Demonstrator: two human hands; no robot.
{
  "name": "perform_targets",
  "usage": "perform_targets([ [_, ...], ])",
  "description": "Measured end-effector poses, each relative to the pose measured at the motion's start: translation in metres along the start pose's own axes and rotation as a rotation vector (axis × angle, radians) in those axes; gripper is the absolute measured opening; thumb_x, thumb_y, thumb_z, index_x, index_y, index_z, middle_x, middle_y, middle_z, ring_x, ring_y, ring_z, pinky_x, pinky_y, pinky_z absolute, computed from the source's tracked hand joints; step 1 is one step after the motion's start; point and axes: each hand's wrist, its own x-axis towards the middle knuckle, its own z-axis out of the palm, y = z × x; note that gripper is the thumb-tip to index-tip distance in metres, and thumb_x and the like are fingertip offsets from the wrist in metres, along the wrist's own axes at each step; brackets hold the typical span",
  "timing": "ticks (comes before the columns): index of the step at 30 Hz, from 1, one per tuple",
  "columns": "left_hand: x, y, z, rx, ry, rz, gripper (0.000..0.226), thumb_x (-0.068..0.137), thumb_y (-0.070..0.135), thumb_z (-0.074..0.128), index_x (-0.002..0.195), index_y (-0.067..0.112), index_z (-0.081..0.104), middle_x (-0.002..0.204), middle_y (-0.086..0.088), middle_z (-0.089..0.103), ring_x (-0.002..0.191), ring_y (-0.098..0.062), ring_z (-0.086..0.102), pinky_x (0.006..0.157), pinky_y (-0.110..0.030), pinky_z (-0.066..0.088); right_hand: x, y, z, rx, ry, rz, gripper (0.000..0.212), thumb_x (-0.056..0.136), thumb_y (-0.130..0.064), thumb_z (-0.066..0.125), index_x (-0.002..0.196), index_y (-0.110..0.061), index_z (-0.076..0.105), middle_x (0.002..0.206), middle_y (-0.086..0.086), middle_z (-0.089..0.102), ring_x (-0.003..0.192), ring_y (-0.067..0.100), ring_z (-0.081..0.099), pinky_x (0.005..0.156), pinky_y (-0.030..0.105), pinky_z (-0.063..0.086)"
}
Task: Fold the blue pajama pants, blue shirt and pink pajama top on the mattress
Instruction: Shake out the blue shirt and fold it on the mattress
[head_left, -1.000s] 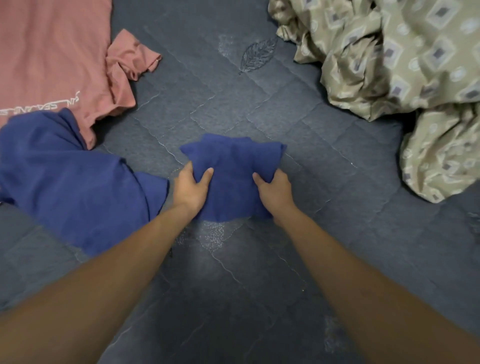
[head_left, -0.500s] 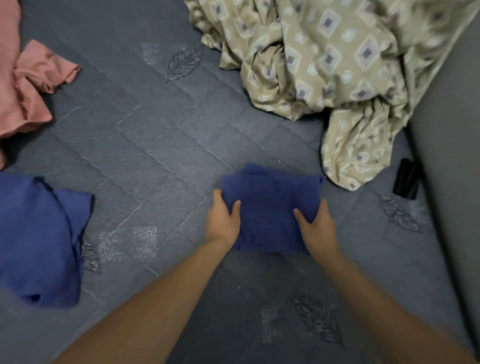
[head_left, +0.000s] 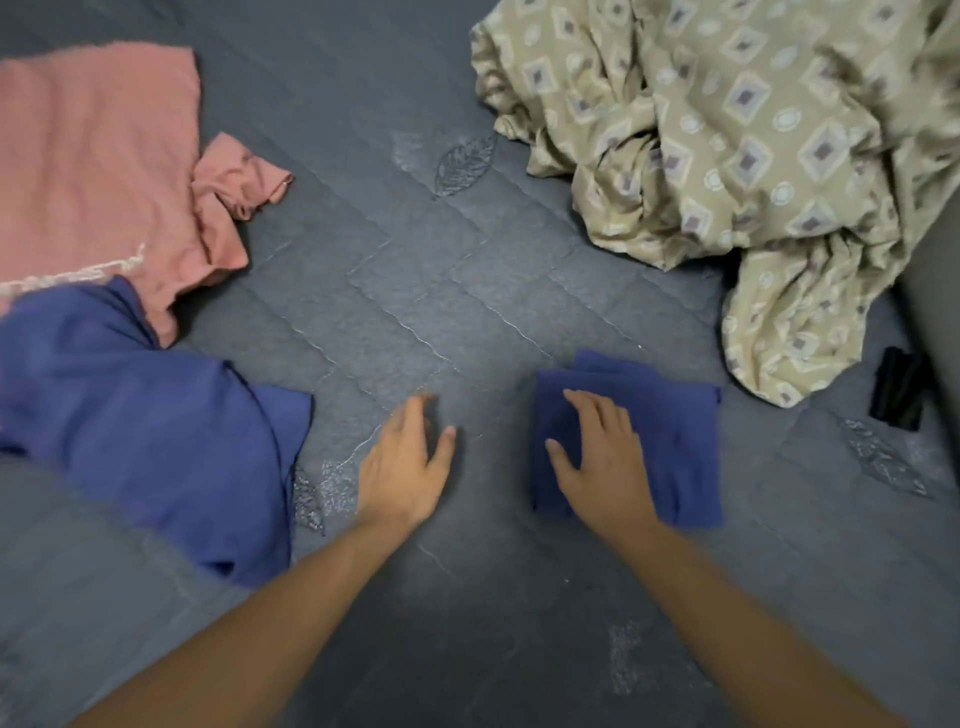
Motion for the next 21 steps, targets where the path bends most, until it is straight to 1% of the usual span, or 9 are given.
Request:
perform_targets([
  [2,0.003,-0.027,-0.027,0.031,0.048,0.078,0.049,0.101,0.048,0.046,0.144,0.028,0.036,0.133,0.001,0.055,0.124,-0.024,0.051,0.095,-0.045,0.049,0.012,-0.042,0.018,-0.032,-0.036,-0.052,0.057,0.096,-0.039,0.061,0.147,-0.019,0.045,0.147,0.000,0.047,0.133,0.023,0.043,0.102,0.043,0.044],
  [4,0.007,-0.057,-0.057,0.105,0.093,0.127,0.055,0.101,0.049,0.047,0.149,0.024,0.035,0.132,-0.002,0.054,0.121,-0.026,0.050,0.094,-0.045,0.049,0.021,-0.086,0.038,-0.055,-0.065,-0.087,0.058,0.097,-0.041,0.059,0.149,-0.020,0.042,0.150,-0.001,0.044,0.136,0.023,0.040,0.106,0.043,0.042],
  [7,0.010,-0.111,-0.105,0.226,0.153,0.155,0.060,0.100,0.049,0.049,0.151,0.020,0.038,0.128,-0.007,0.057,0.115,-0.032,0.052,0.085,-0.046,0.049,0.024,-0.154,0.074,-0.081,-0.081,-0.153,0.057,0.097,-0.042,0.059,0.146,-0.018,0.044,0.144,0.001,0.048,0.130,0.025,0.043,0.104,0.044,0.043],
  [10,0.003,-0.176,-0.160,0.298,0.238,0.130,0.058,0.098,0.048,0.048,0.148,0.019,0.043,0.124,-0.007,0.058,0.109,-0.032,0.053,0.080,-0.045,0.044,0.021,-0.227,0.117,-0.064,-0.113,-0.218,0.056,0.094,-0.042,0.061,0.142,-0.016,0.048,0.138,0.004,0.051,0.122,0.029,0.048,0.101,0.045,0.046],
  [13,-0.002,-0.234,-0.204,0.309,0.272,0.069,0.060,0.096,0.046,0.054,0.148,0.020,0.044,0.129,-0.007,0.056,0.115,-0.033,0.052,0.087,-0.047,0.044,0.020,-0.285,0.154,-0.003,-0.168,-0.241,0.056,0.093,-0.042,0.062,0.140,-0.016,0.049,0.135,0.004,0.052,0.120,0.031,0.049,0.103,0.043,0.042],
  [15,-0.006,-0.279,-0.231,0.304,0.247,0.005,0.065,0.093,0.043,0.061,0.151,0.020,0.041,0.137,-0.009,0.052,0.123,-0.035,0.049,0.090,-0.050,0.046,0.016,-0.329,0.179,0.041,-0.253,-0.201,0.061,0.093,-0.045,0.063,0.146,-0.020,0.044,0.141,0.002,0.048,0.124,0.030,0.046,0.108,0.043,0.038],
  [18,-0.007,-0.334,-0.255,0.295,0.168,-0.058,0.077,0.090,0.043,0.066,0.155,0.019,0.035,0.146,-0.014,0.045,0.133,-0.040,0.043,0.097,-0.057,0.048,0.016,-0.374,0.211,0.026,-0.336,-0.064,0.081,0.090,-0.051,0.066,0.157,-0.028,0.026,0.155,0.004,0.035,0.136,0.034,0.038,0.113,0.044,0.034],
  [20,-0.002,-0.357,-0.264,0.271,0.108,-0.050,0.082,0.090,0.043,0.068,0.158,0.018,0.030,0.150,-0.020,0.041,0.137,-0.043,0.039,0.103,-0.058,0.045,0.021,-0.392,0.224,-0.046,-0.351,0.037,0.092,0.088,-0.053,0.067,0.160,-0.028,0.017,0.153,0.008,0.037,0.137,0.037,0.037,0.111,0.048,0.037],
  [21,0.002,-0.363,-0.267,0.266,0.074,-0.047,0.084,0.090,0.044,0.068,0.159,0.019,0.027,0.152,-0.021,0.039,0.138,-0.043,0.038,0.106,-0.057,0.042,0.024,-0.396,0.228,-0.069,-0.342,0.094,0.093,0.087,-0.053,0.069,0.160,-0.026,0.017,0.148,0.010,0.042,0.135,0.037,0.040,0.108,0.050,0.040],
])
